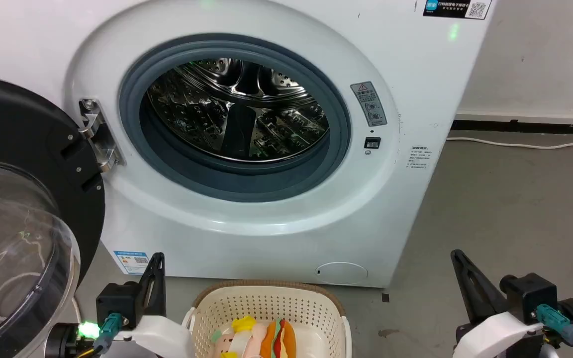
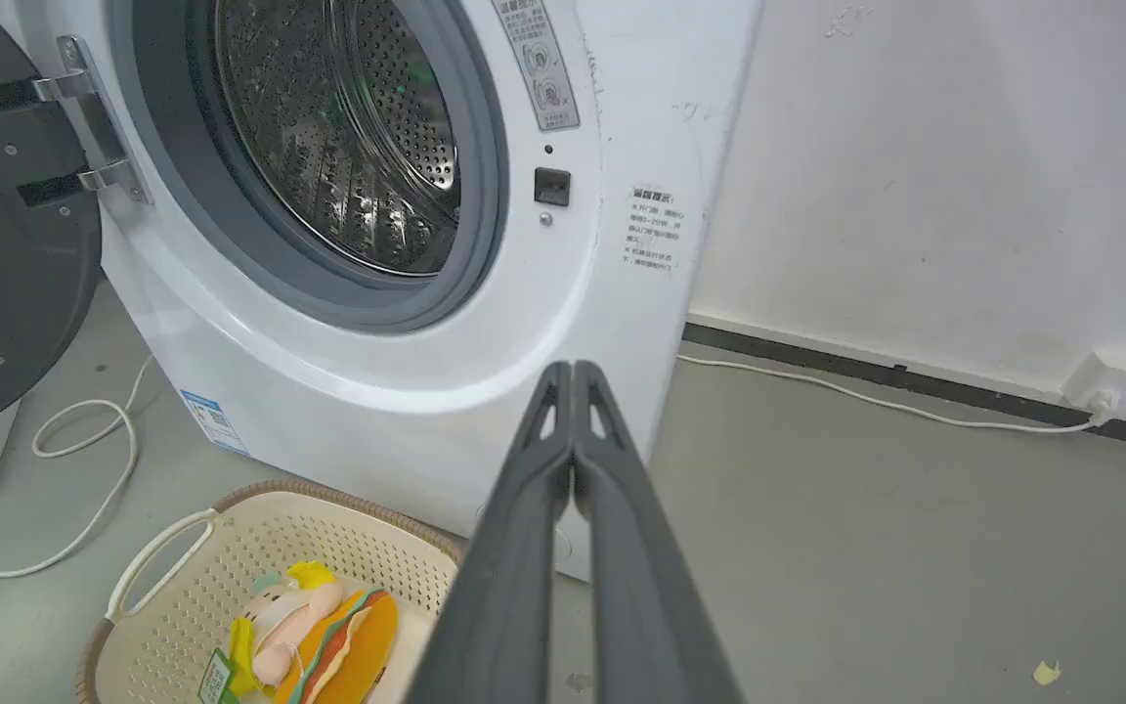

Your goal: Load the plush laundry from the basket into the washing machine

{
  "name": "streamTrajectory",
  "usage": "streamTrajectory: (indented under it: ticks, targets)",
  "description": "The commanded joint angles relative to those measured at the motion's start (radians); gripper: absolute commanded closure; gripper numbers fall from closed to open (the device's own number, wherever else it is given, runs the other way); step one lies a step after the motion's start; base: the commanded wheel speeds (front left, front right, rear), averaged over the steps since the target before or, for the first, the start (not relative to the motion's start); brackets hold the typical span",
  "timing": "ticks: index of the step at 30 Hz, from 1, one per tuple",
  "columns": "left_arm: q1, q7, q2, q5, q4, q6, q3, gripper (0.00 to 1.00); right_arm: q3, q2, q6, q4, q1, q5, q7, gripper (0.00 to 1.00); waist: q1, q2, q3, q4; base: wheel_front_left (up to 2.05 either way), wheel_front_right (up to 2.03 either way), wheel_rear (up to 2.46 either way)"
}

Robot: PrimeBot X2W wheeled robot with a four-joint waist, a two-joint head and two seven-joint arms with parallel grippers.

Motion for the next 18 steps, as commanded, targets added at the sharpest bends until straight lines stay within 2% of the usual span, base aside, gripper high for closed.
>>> streamTrajectory:
  ticks: [1,18]
  targets:
    - [-0.015,0.000,0.000,0.003,-0.004,0.002,0.001,1.00,0.000,-0.002,-0.001,-0.004,-0.012,-0.008,0.001,1.00,0.0000,0.0000,0.000,0.000,0.00,0.00,0.00]
    - [-0.015,0.000,0.000,0.003,-0.004,0.002,0.001,1.00,0.000,-0.002,-0.001,-0.004,-0.012,-0.008,0.001,1.00,0.0000,0.0000,0.000,0.000,0.00,0.00,0.00]
